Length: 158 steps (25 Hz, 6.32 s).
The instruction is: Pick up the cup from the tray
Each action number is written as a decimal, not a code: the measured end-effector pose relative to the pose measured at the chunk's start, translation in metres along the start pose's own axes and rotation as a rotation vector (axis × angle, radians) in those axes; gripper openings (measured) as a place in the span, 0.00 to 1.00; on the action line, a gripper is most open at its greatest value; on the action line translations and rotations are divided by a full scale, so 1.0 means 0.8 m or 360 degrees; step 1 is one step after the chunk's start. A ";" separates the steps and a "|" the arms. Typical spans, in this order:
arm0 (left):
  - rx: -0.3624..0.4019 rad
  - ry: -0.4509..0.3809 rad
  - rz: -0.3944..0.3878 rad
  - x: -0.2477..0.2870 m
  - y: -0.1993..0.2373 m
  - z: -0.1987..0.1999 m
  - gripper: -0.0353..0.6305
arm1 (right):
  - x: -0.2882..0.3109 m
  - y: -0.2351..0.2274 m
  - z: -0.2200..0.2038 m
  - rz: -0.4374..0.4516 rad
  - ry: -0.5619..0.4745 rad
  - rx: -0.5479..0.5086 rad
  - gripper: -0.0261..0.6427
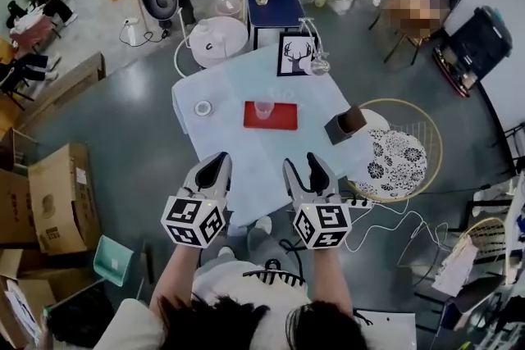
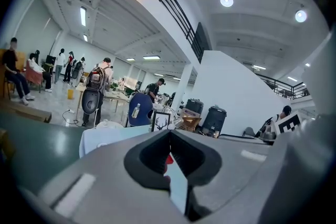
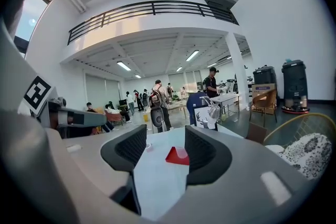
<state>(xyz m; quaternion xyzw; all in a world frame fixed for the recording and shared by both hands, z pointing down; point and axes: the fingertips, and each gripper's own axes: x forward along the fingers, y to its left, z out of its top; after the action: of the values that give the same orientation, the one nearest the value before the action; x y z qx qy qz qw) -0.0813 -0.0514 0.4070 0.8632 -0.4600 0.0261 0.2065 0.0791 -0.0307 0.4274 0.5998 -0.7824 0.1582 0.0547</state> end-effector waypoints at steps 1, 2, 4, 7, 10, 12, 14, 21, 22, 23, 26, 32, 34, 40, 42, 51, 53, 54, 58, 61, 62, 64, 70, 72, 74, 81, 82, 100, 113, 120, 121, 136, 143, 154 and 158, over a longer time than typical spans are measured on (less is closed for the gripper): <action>-0.0002 0.0000 0.0013 0.007 0.000 0.001 0.05 | 0.006 -0.006 0.000 0.0012 0.0007 -0.0007 0.42; -0.0005 -0.0002 0.0027 0.014 0.001 0.002 0.05 | 0.012 -0.012 0.000 0.0025 0.0017 -0.0013 0.43; -0.0011 -0.0005 0.0059 0.027 0.002 0.003 0.05 | 0.025 -0.023 0.000 0.0059 0.0040 -0.0029 0.43; -0.0027 -0.0017 0.0108 0.042 0.006 0.006 0.05 | 0.042 -0.033 0.002 0.0117 0.0073 -0.0066 0.44; -0.0032 -0.0035 0.0149 0.056 0.013 0.010 0.05 | 0.063 -0.038 0.003 0.0174 0.0088 -0.0095 0.45; -0.0039 -0.0036 0.0178 0.064 0.019 0.009 0.05 | 0.077 -0.041 0.001 0.0201 0.0103 -0.0125 0.47; -0.0040 -0.0031 0.0204 0.069 0.026 0.009 0.05 | 0.090 -0.039 0.001 0.0229 0.0115 -0.0159 0.51; -0.0069 -0.0008 0.0260 0.089 0.058 0.010 0.05 | 0.136 -0.033 -0.009 0.0283 0.0177 -0.0196 0.57; -0.0072 0.0000 0.0264 0.093 0.063 0.010 0.05 | 0.144 -0.033 -0.012 0.0283 0.0189 -0.0196 0.57; -0.0074 0.0006 0.0266 0.097 0.068 0.010 0.05 | 0.151 -0.034 -0.015 0.0282 0.0202 -0.0201 0.57; -0.0083 0.0023 0.0268 0.109 0.080 0.010 0.05 | 0.175 -0.037 -0.026 0.0261 0.0236 -0.0230 0.57; -0.0093 0.0083 0.0251 0.130 0.101 0.005 0.05 | 0.234 -0.037 -0.059 0.0265 0.0355 -0.0245 0.63; -0.0104 0.0108 0.0250 0.142 0.112 -0.002 0.05 | 0.259 -0.042 -0.072 0.0248 0.0396 -0.0258 0.65; -0.0102 0.0195 0.0228 0.170 0.135 -0.022 0.05 | 0.311 -0.056 -0.119 0.0186 0.0527 -0.0265 0.68; -0.0088 0.0198 0.0208 0.179 0.141 -0.019 0.05 | 0.330 -0.062 -0.139 0.0161 0.0585 -0.0213 0.69; -0.0060 0.0271 0.0169 0.196 0.163 -0.030 0.05 | 0.371 -0.074 -0.181 0.0077 0.0702 -0.0300 0.71; -0.0065 0.0281 0.0169 0.196 0.169 -0.033 0.05 | 0.375 -0.076 -0.182 0.0041 0.0704 -0.0320 0.70; -0.0067 0.0284 0.0171 0.195 0.172 -0.034 0.05 | 0.376 -0.077 -0.180 0.0013 0.0710 -0.0328 0.67; -0.0070 0.0295 0.0178 0.192 0.183 -0.038 0.05 | 0.377 -0.081 -0.178 -0.0052 0.0719 -0.0346 0.56; -0.0072 0.0304 0.0185 0.187 0.188 -0.039 0.05 | 0.375 -0.080 -0.178 -0.0059 0.0716 -0.0373 0.56; -0.0070 0.0303 0.0188 0.186 0.190 -0.038 0.05 | 0.374 -0.079 -0.177 -0.0058 0.0715 -0.0380 0.56; -0.0067 0.0297 0.0189 0.185 0.192 -0.036 0.05 | 0.374 -0.076 -0.176 -0.0058 0.0714 -0.0397 0.55; -0.0065 0.0318 0.0159 0.183 0.192 -0.038 0.05 | 0.373 -0.072 -0.168 -0.0080 0.0675 -0.0445 0.55; -0.0066 0.0316 0.0153 0.181 0.190 -0.036 0.05 | 0.370 -0.070 -0.159 -0.0095 0.0640 -0.0439 0.55; -0.0060 0.0313 0.0144 0.181 0.188 -0.034 0.05 | 0.368 -0.068 -0.151 -0.0098 0.0618 -0.0439 0.54; -0.0044 0.0312 0.0082 0.188 0.162 -0.032 0.05 | 0.347 -0.072 -0.143 -0.0102 0.0610 -0.0380 0.54; -0.0040 0.0309 0.0074 0.188 0.158 -0.030 0.05 | 0.344 -0.072 -0.139 -0.0102 0.0600 -0.0379 0.54; 0.0009 0.0277 0.0009 0.180 0.083 -0.033 0.05 | 0.254 -0.117 -0.113 -0.0205 0.0504 -0.0341 0.54; 0.0033 0.0292 -0.0115 0.197 0.009 -0.057 0.05 | 0.170 -0.181 -0.111 -0.0333 0.0493 -0.0270 0.54; 0.0163 0.0321 -0.0252 0.233 -0.024 -0.070 0.05 | 0.149 -0.203 -0.121 -0.0384 0.0500 -0.0239 0.54; 0.0187 0.0320 -0.0269 0.236 -0.030 -0.072 0.05 | 0.147 -0.206 -0.124 -0.0388 0.0502 -0.0227 0.54; 0.0181 0.0428 -0.0299 0.250 -0.042 -0.145 0.05 | 0.149 -0.208 -0.196 -0.0409 0.0526 -0.0179 0.54; 0.0197 0.0419 -0.0253 0.253 -0.028 -0.145 0.05 | 0.144 -0.207 -0.215 -0.0422 0.0566 -0.0181 0.55; 0.0152 0.0455 -0.0196 0.245 -0.009 -0.151 0.05 | 0.140 -0.211 -0.223 -0.0493 0.0575 -0.0238 0.59; 0.0112 0.0437 -0.0184 0.242 -0.002 -0.145 0.05 | 0.130 -0.213 -0.217 -0.0536 0.0500 -0.0184 0.67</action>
<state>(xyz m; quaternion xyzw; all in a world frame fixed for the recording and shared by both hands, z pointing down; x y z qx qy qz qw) 0.0482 -0.1584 0.5576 0.8832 -0.3759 0.1479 0.2382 0.1957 -0.1117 0.6507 0.6858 -0.6609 0.1932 0.2357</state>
